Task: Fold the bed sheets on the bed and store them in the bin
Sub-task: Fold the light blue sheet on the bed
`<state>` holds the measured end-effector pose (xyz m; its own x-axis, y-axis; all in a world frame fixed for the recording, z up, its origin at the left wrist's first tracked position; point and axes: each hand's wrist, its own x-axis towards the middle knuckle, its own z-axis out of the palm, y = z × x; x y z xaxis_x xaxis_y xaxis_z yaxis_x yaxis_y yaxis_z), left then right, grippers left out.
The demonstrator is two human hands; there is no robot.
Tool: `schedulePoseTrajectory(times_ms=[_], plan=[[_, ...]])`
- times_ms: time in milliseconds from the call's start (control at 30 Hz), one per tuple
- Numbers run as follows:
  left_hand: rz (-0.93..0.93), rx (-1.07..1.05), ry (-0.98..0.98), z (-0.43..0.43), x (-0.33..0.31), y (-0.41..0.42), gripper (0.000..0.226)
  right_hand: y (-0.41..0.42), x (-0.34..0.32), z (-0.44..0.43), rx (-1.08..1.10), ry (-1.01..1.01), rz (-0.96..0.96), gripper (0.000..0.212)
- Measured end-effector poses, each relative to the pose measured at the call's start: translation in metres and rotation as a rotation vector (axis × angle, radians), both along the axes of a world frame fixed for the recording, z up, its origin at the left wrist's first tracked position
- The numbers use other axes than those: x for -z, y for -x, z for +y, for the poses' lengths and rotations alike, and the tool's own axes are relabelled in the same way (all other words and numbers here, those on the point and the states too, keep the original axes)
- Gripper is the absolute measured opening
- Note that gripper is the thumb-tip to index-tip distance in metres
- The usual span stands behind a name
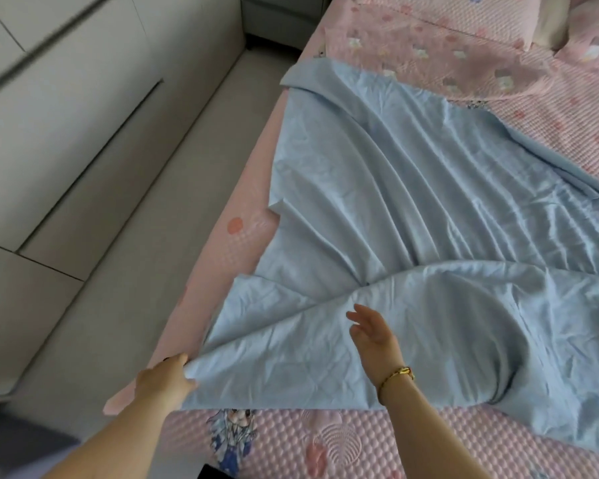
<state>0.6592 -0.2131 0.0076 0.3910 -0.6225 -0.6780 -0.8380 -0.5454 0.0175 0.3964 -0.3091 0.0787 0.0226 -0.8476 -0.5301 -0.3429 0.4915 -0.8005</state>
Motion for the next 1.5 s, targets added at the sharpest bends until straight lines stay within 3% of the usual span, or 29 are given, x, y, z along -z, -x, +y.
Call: schedulePoseTrajectory(times_ms=[67, 167, 267, 300, 367, 433, 500, 567, 600, 667, 700, 733, 767, 833, 967, 1033, 1100, 1167, 1233, 1400, 1500], plan=[[-0.028, 0.131, 0.07, -0.007, -0.019, -0.002, 0.012, -0.019, -0.002, 0.002, -0.077, 0.002, 0.027, 0.027], [-0.016, 0.164, 0.253, -0.015, -0.051, 0.0, 0.023, -0.049, -0.01, 0.01, -0.425, 0.14, 0.264, 0.041], [0.345, 0.055, 0.565, -0.014, -0.09, 0.011, 0.019, -0.089, -0.024, 0.019, -0.837, 0.366, 0.364, 0.08], [0.493, 0.037, 0.64, -0.015, -0.107, 0.016, 0.022, -0.1, -0.03, 0.021, -0.942, 0.404, 0.374, 0.083], [0.752, -0.069, 0.721, -0.019, -0.128, 0.022, 0.039, -0.113, -0.037, 0.02, -1.112, 0.431, 0.431, 0.062], [0.933, -0.187, 0.758, -0.028, -0.138, 0.023, 0.054, -0.11, -0.045, 0.012, -1.115, 0.44, 0.471, 0.046], [1.062, -0.228, 0.704, -0.039, -0.137, 0.016, 0.038, -0.094, -0.051, 0.001, -0.969, 0.421, 0.453, 0.057], [1.116, -0.206, 0.604, -0.053, -0.124, 0.007, 0.05, -0.074, -0.059, -0.007, -0.849, 0.403, 0.386, 0.057], [1.105, -0.167, 0.534, -0.063, -0.111, 0.002, 0.053, -0.064, -0.061, -0.01, -0.801, 0.378, 0.348, 0.046], [0.906, 0.086, 0.401, -0.087, -0.086, -0.003, 0.062, -0.048, -0.067, -0.015, -0.736, 0.322, 0.316, 0.014], [0.754, 0.259, 0.354, -0.1, -0.071, -0.004, 0.067, -0.043, -0.07, -0.019, -0.713, 0.294, 0.306, 0.019], [0.623, 0.415, 0.323, -0.111, -0.057, -0.004, 0.076, -0.038, -0.069, -0.022, -0.693, 0.266, 0.294, 0.01], [0.523, 0.529, 0.289, -0.123, -0.042, -0.001, 0.082, -0.034, -0.07, -0.025, -0.663, 0.254, 0.288, 0.02], [0.424, 0.614, 0.238, -0.142, -0.018, 0.004, 0.077, -0.033, -0.07, -0.028, -0.617, 0.277, 0.22, 0.011], [0.486, 0.408, 0.141, -0.169, 0.011, 0.009, 0.033, -0.031, -0.066, -0.043, -0.48, 0.363, 0.194, 0.031], [0.684, 0.184, 0.118, -0.168, 0.015, 0.007, 0.02, -0.03, -0.068, -0.057, -0.436, 0.403, 0.3, 0.018], [0.762, 0.143, 0.161, -0.162, 0.015, 0.0, 0.01, -0.033, -0.068, -0.076, -0.374, 0.413, 0.433, 0.013], [0.808, 0.081, 0.242, -0.155, 0.005, -0.013, 0.016, -0.045, -0.075, -0.101, -0.389, 0.466, 0.582, 0.049], [0.793, -0.037, 0.347, -0.149, -0.013, -0.034, 0.015, -0.065, -0.084, -0.129, -0.457, 0.512, 0.756, 0.067], [0.593, -0.207, 0.582, -0.131, -0.067, -0.106, 0.039, -0.139, -0.101, -0.205, -0.706, 0.698, 0.993, 0.047], [0.495, -0.348, 0.659, -0.116, -0.083, -0.139, 0.047, -0.198, -0.103, -0.237, -0.821, 0.869, 1.01, 0.049]])
